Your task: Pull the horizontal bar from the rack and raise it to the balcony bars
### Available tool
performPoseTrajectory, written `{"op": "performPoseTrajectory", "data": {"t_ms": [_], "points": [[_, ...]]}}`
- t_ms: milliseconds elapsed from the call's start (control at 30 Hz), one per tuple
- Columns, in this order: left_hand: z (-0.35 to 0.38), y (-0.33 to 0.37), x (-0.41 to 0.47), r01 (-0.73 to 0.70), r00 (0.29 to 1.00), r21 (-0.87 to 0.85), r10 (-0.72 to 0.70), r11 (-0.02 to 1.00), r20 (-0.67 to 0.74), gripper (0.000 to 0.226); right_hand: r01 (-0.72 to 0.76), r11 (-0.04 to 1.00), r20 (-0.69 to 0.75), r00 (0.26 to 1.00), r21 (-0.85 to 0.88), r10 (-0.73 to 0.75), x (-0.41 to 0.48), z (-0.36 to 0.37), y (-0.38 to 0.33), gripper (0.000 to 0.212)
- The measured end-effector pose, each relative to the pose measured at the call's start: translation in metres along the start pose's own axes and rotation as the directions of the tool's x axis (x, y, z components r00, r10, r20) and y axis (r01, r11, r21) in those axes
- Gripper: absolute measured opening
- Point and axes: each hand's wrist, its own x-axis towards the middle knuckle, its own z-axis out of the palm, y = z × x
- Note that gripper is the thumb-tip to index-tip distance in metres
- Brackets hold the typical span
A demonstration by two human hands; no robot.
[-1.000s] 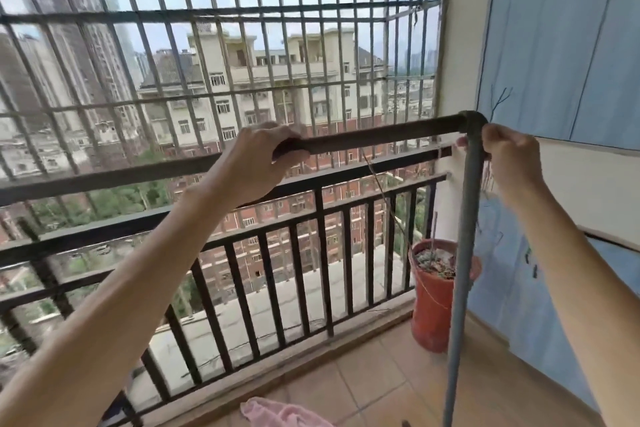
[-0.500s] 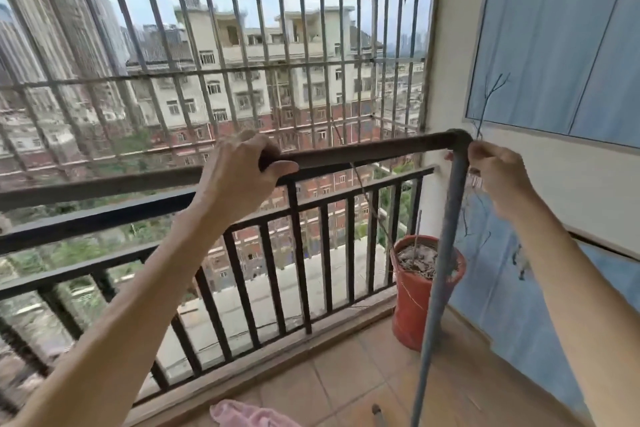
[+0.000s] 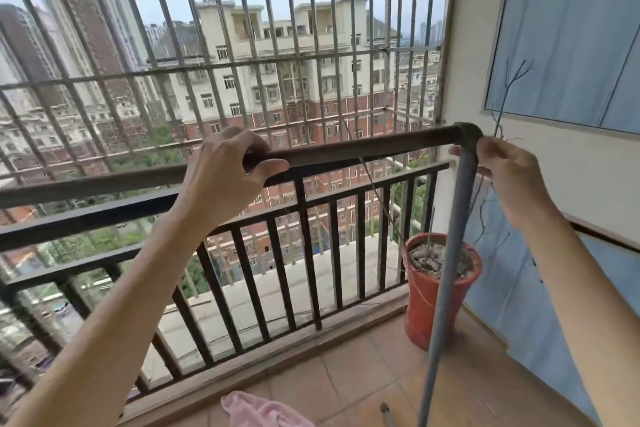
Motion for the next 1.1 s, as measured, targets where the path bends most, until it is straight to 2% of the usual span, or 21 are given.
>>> {"op": "performPoseTrajectory", "data": {"t_ms": [133, 300, 400, 467, 567, 733, 933, 1033, 1100], "points": [[-0.003, 0.003, -0.001, 0.009, 1.0, -0.024, -0.009, 1.0, -0.004, 0.04, 0.041, 0.998, -0.052, 0.998, -0.053, -0.044, -0.009, 0.002, -0.007, 0.032], [-0.024, 0.02, -0.001, 0.02, 0.993, -0.243, -0.047, 0.97, -0.108, 0.042, 0.028, 0.999, -0.329, 0.943, -0.043, -0.041, -0.031, 0.017, -0.035, 0.018], [-0.044, 0.027, -0.014, -0.012, 0.976, -0.343, -0.063, 0.939, -0.207, 0.03, 0.127, 0.99, -0.368, 0.919, -0.054, -0.138, -0.054, 0.03, -0.063, 0.036], [-0.06, 0.026, -0.029, -0.011, 0.968, -0.41, -0.093, 0.912, -0.232, 0.034, 0.176, 0.984, -0.291, 0.941, -0.018, -0.174, -0.074, 0.04, -0.084, 0.043], [-0.087, 0.014, -0.061, 0.051, 0.962, -0.508, -0.179, 0.86, -0.206, 0.041, 0.173, 0.976, -0.071, 0.984, 0.131, -0.165, -0.109, 0.058, -0.114, 0.061], [-0.135, -0.003, -0.126, 0.106, 0.951, -0.659, -0.27, 0.744, -0.152, 0.035, 0.091, 0.947, 0.152, 0.978, 0.307, -0.144, -0.173, 0.097, -0.14, 0.091], [-0.19, -0.028, -0.203, 0.232, 0.906, -0.69, -0.41, 0.685, -0.102, 0.04, -0.016, 0.958, 0.353, 0.931, 0.287, -0.09, -0.242, 0.142, -0.159, 0.1], [-0.214, -0.034, -0.239, 0.273, 0.879, -0.69, -0.466, 0.67, -0.105, 0.041, -0.037, 0.96, 0.436, 0.896, 0.277, -0.091, -0.269, 0.154, -0.17, 0.088], [-0.23, -0.035, -0.26, 0.309, 0.858, -0.677, -0.502, 0.668, -0.104, 0.047, -0.038, 0.957, 0.455, 0.885, 0.288, -0.101, -0.284, 0.158, -0.177, 0.088]]}}
